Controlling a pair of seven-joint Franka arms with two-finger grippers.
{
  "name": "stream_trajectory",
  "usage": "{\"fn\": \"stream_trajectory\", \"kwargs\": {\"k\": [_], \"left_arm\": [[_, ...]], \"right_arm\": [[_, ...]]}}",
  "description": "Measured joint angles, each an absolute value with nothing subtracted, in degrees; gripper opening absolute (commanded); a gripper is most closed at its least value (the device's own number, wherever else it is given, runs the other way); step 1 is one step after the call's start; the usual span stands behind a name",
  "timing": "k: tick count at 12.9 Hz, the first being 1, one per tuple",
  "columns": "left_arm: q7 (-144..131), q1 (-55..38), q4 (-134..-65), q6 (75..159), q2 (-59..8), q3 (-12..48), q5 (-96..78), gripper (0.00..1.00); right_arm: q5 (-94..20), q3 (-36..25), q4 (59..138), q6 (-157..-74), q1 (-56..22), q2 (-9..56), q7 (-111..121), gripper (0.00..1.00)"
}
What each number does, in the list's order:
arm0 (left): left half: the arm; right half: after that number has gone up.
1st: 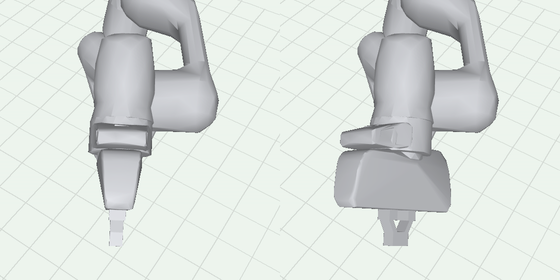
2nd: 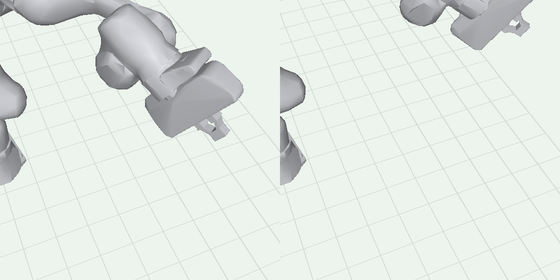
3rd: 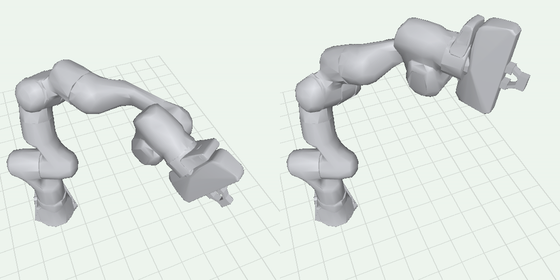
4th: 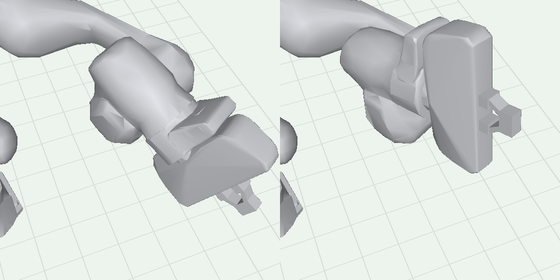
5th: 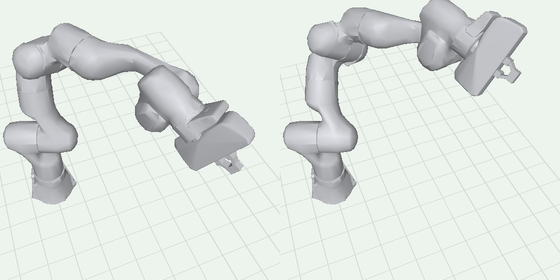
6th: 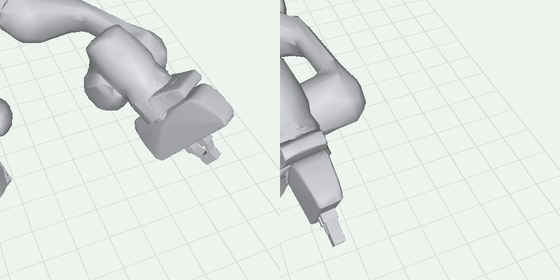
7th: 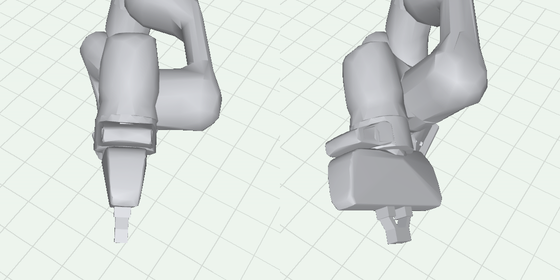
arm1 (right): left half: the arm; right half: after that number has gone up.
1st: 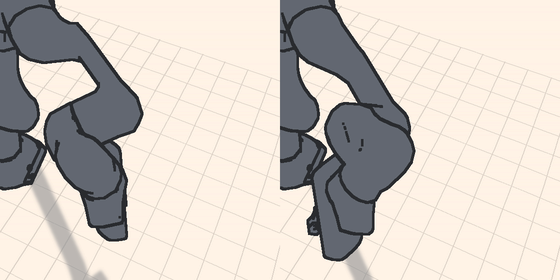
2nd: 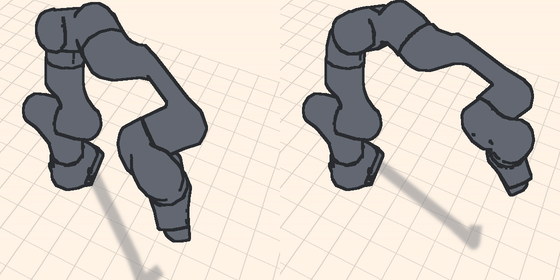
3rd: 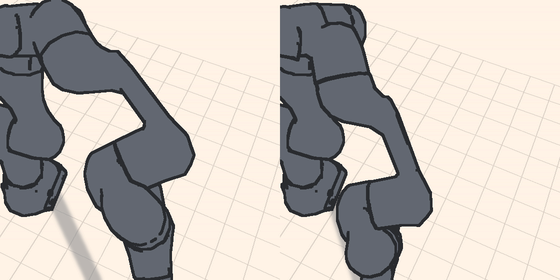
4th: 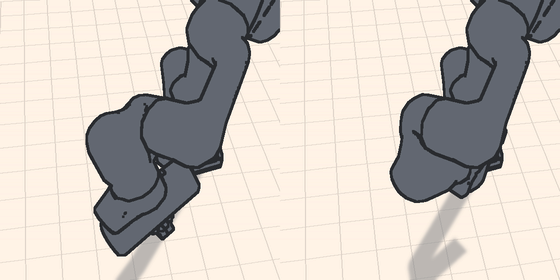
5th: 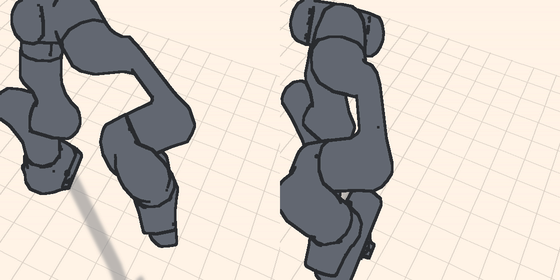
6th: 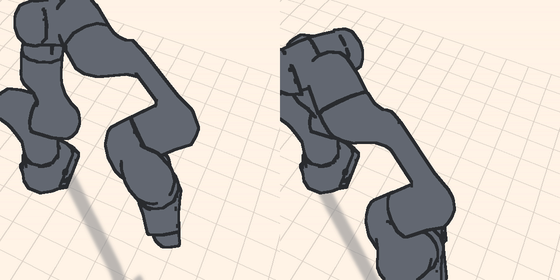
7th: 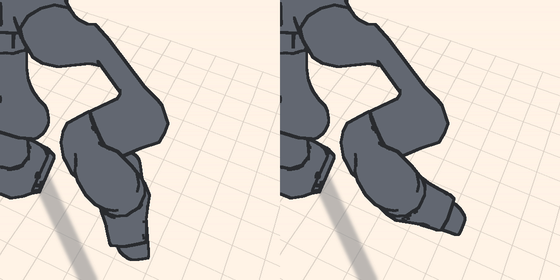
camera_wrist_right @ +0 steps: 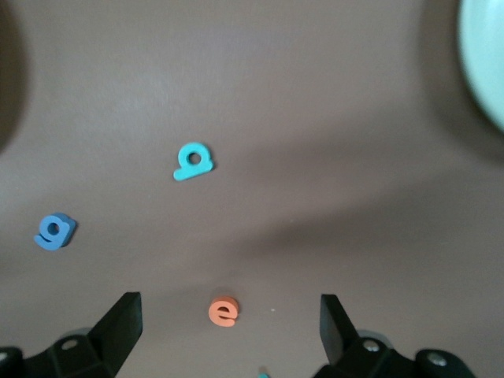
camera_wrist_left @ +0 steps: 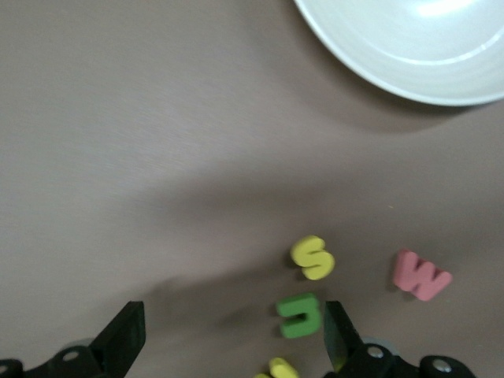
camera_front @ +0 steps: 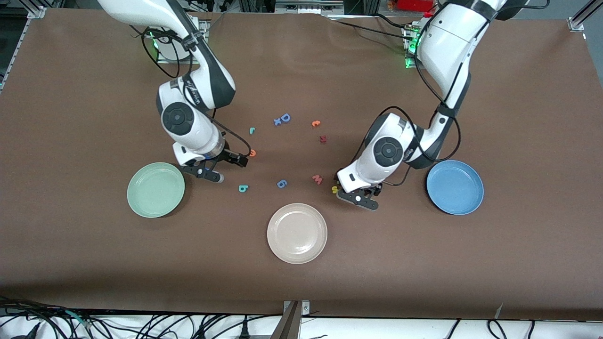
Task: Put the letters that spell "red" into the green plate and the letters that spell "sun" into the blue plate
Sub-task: 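Move the left gripper and the right gripper toward the scattered letters, then grasp the green u with the left gripper while the right gripper grasps e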
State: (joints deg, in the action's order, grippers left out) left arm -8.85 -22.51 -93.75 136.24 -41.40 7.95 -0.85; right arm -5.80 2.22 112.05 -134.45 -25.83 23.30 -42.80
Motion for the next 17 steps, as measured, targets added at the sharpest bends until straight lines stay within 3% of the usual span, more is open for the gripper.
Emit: {"fn": "stream_trajectory", "kwargs": {"k": [4, 5, 7, 11, 13, 17], "left_arm": [[-10.41, -24.81, -93.79, 136.24, -42.56, 7.91, -0.85, 0.95], [-10.56, -24.97, -93.82, 136.24, -42.81, 7.91, -0.85, 0.9], [-10.57, -24.99, -93.86, 136.24, -43.52, 7.86, -0.85, 0.58], [-10.59, -25.31, -93.76, 136.24, -44.0, 7.5, -0.85, 0.12], [-10.65, -25.32, -93.4, 136.2, -43.97, 7.48, -0.85, 0.04], [-10.84, -24.34, -92.52, 135.4, -43.38, 6.91, -0.85, 0.04]], "right_arm": [[-5.8, 2.89, 120.52, -146.37, -28.96, 23.23, -45.39, 1.0], [-5.79, 2.91, 121.74, -147.77, -30.09, 23.24, -46.33, 1.0], [-5.77, 2.91, 122.82, -148.26, -31.91, 23.39, -47.44, 0.99], [-5.52, 2.74, 123.34, -150.05, -32.74, 25.04, -47.62, 0.99], [-5.47, 2.55, 123.33, -151.05, -32.74, 26.04, -47.62, 0.99], [-5.39, 2.43, 123.33, -151.36, -32.91, 27.13, -47.62, 0.95]]}}
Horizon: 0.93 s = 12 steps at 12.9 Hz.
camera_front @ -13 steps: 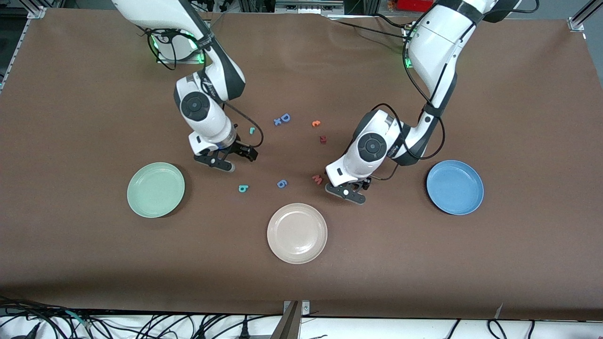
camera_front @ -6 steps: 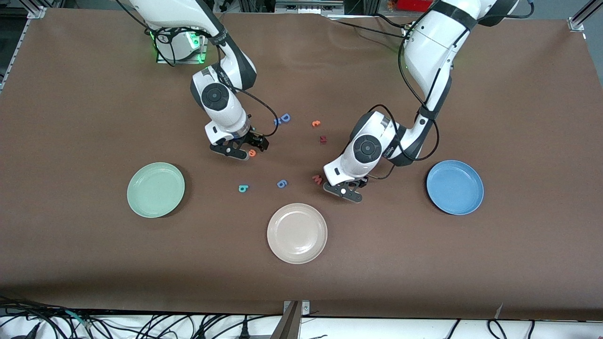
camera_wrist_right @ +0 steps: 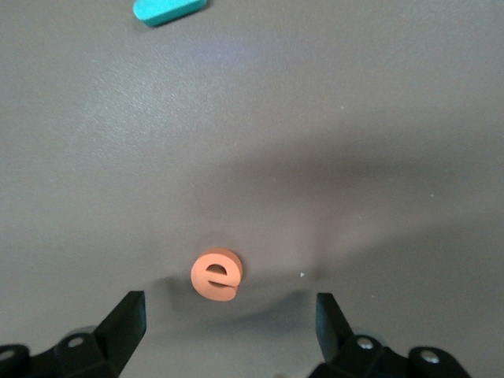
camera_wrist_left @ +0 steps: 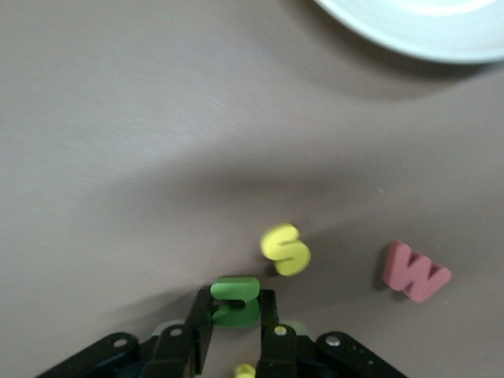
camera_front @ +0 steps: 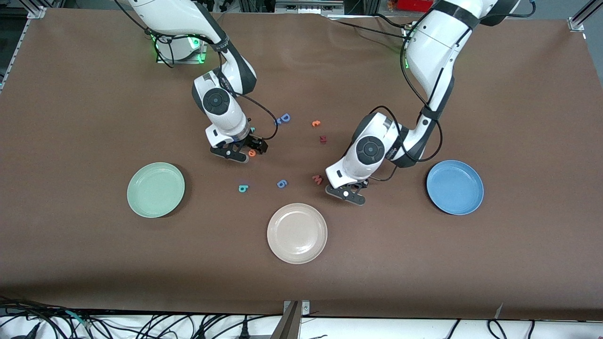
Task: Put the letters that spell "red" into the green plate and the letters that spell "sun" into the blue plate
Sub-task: 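Grasp the green u with the left gripper while the right gripper grasps e, then lower the green u onto the blue plate and open the left gripper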
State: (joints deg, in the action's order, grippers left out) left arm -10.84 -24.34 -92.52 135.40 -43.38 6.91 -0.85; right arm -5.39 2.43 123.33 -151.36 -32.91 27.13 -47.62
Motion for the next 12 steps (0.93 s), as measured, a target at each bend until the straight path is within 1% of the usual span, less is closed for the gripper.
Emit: {"fn": "stream_trajectory", "kwargs": {"k": [1, 2, 3, 4, 6, 7, 11, 12], "left_arm": [[-10.83, -23.38, -92.04, 134.34, -42.59, 6.78, -0.85, 0.04], [-10.82, -22.15, -91.61, 132.6, -41.37, 6.74, -0.85, 0.04], [-10.74, -20.91, -91.34, 130.21, -39.84, 6.74, -0.85, 0.04], [-10.29, -19.79, -91.22, 127.78, -38.21, 6.74, -0.85, 0.04], [-6.75, -17.76, -91.21, 123.69, -35.47, 6.64, -0.85, 0.05], [-3.81, -16.29, -91.22, 121.91, -34.52, 6.56, -0.84, 0.05], [9.9, -7.07, -91.49, 115.48, -33.49, 6.03, 0.83, 0.07], [12.43, -4.64, -91.9, 115.13, -33.51, 6.0, 4.04, 0.07]], "right_arm": [[-5.38, 2.37, 123.32, -151.38, -33.05, 27.67, -47.62, 0.95], [-5.31, 2.2, 123.32, -151.5, -33.2, 28.29, -47.62, 0.92], [-5.1, 2.06, 123.23, -151.63, -33.34, 28.7, -47.62, 0.88], [-4.96, 1.87, 123.14, -151.62, -33.45, 28.76, -47.62, 0.81], [-4.87, 1.64, 122.91, -151.61, -33.77, 28.69, -47.62, 0.8], [-4.85, 1.48, 122.78, -151.55, -33.94, 28.7, -47.62, 0.77], [-4.85, 1.38, 122.11, -151.52, -34.01, 28.95, -47.67, 0.74], [-4.85, 1.31, 121.82, -151.51, -34.03, 29.07, -47.68, 0.69]]}}
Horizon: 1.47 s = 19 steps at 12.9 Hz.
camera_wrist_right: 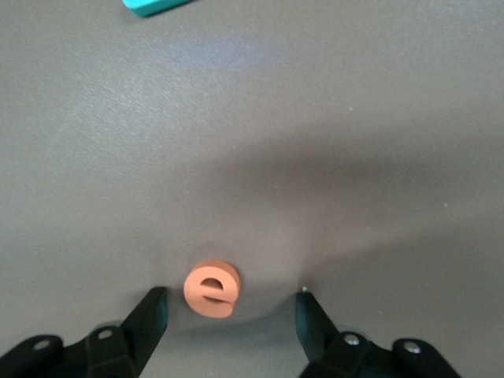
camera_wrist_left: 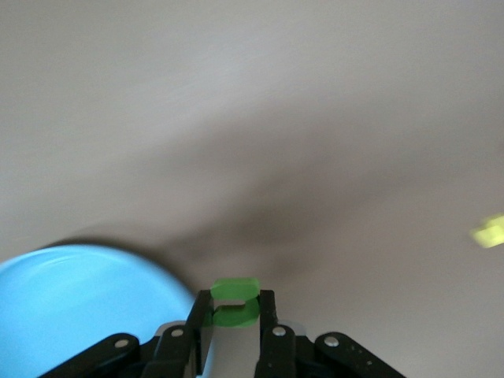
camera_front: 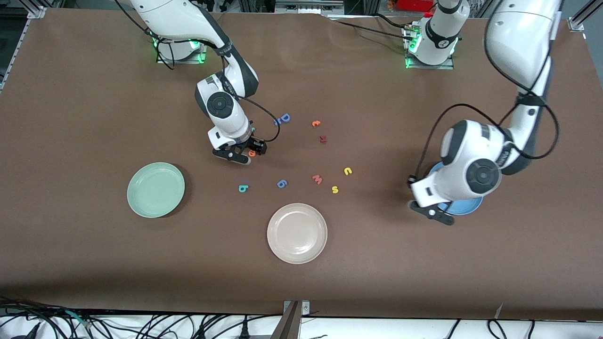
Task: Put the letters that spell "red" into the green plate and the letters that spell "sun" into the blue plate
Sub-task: 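Lower the green u onto the blue plate and open the left gripper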
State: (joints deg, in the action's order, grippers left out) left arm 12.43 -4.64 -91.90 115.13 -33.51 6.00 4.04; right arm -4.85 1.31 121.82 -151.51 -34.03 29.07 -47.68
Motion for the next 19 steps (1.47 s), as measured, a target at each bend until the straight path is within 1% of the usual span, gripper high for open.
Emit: {"fn": "stream_trajectory", "kwargs": {"k": [1, 2, 3, 5, 6, 7, 8, 9, 10, 15, 17, 18, 19], "left_arm": [[14.54, -2.52, -92.27, 114.94, -33.54, 5.99, 6.8, 0.07], [16.89, -0.54, -92.74, 114.78, -33.57, 5.98, 8.15, 0.07], [19.22, 1.11, -93.4, 114.73, -33.69, 5.97, 8.54, 0.07], [22.57, 3.44, -94.64, 114.7, -34.59, 5.94, 8.68, 0.07], [23.18, 4.1, -94.99, 114.72, -35.52, 5.95, 8.69, 0.09], [23.49, 4.47, -95.11, 114.75, -36.72, 5.96, 8.69, 0.1], [24.05, 4.66, -95.14, 114.8, -38.05, 5.96, 8.7, 0.16], [24.64, 4.7, -95.14, 114.89, -39.07, 5.96, 8.7, 0.48], [25.18, 4.7, -95.14, 114.98, -39.66, 5.99, 8.7, 0.99], [25.72, 4.58, -94.57, 114.98, -39.73, 7.02, 8.7, 1.0], [25.84, 4.31, -94.0, 114.38, -39.19, 9.42, 8.7, 1.0], [25.73, 4.1, -93.76, 113.76, -38.6, 10.94, 8.7, 1.0], [25.41, 3.94, -93.57, 113.44, -38.1, 12.28, 8.63, 1.0]], "right_arm": [[-4.84, 1.21, 121.55, -151.49, -34.04, 29.2, -47.68, 0.69], [-4.84, 1.14, 121.25, -151.44, -34.04, 29.35, -47.68, 0.65], [-4.84, 1.1, 120.93, -151.06, -34.05, 29.38, -47.69, 0.64], [-4.82, 1.03, 120.28, -150.09, -34.13, 29.5, -47.72, 0.54], [-4.74, 0.93, 120.12, -149.73, -34.3, 29.54, -47.77, 0.54], [-4.74, 0.91, 119.78, -149.53, -34.51, 29.54, -47.97, 0.49], [-4.68, 0.77, 119.64, -149.2, -34.71, 29.56, -48.15, 0.47], [-4.67, 0.72, 119.5, -149.14, -34.76, 29.55, -48.19, 0.44], [-4.67, 0.71, 119.37, -148.82, -34.77, 29.56, -48.3, 0.39], [-4.66, 0.51, 119.04, -147.96, -34.81, 29.51, -48.4, 0.31], [-4.65, 0.44, 119.0, -147.79, -34.82, 29.46, -48.43, 0.3], [-4.66, 0.44, 118.98, -147.78, -34.83, 29.45, -48.45, 0.26], [-4.65, 0.42, 118.95, -147.71, -34.86, 29.43, -48.51, 0.26]]}}
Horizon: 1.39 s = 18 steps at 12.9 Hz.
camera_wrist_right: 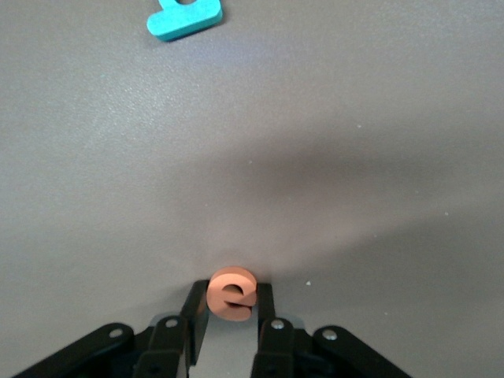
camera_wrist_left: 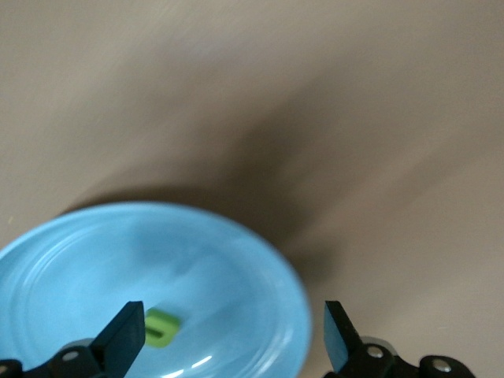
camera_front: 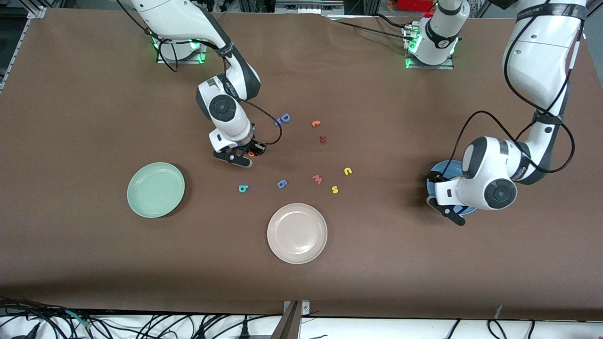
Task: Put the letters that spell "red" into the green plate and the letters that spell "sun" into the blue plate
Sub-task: 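Lower the green u onto the blue plate and open the left gripper, then carry the orange e to the green plate while the left gripper grasps s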
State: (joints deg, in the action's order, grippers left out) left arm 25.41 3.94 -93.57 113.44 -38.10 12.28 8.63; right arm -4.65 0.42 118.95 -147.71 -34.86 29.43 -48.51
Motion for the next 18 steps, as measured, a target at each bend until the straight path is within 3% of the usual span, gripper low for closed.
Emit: {"fn": "stream_trajectory", "kwargs": {"k": [4, 8, 11, 15, 18], "left_arm": [[20.53, 0.96, -92.95, 114.61, -37.71, 15.06, 6.14, 1.0], [6.23, -7.15, -91.54, 119.14, -37.85, 15.19, 5.98, 1.0], [-3.86, -11.45, -91.57, 127.41, -39.21, 15.18, 5.95, 1.0], [-8.71, -14.58, -91.61, 139.73, -42.71, 15.16, 5.95, 0.99], [-8.73, -15.37, -91.62, 141.04, -44.32, 15.13, 5.95, 0.92]], "right_arm": [[-4.65, 0.28, 118.42, -146.61, -34.89, 29.53, -48.61, 0.24], [-3.15, -2.35, 109.89, -132.94, -34.89, 29.88, -48.55, 0.24], [0.78, -4.38, 104.01, -124.51, -34.89, 29.8, -47.72, 0.24], [1.85, -11.37, 101.98, -120.31, -34.8, 29.72, -35.6, 0.24], [1.86, -16.28, 101.96, -120.07, -34.05, 29.73, -25.91, 0.24]]}}
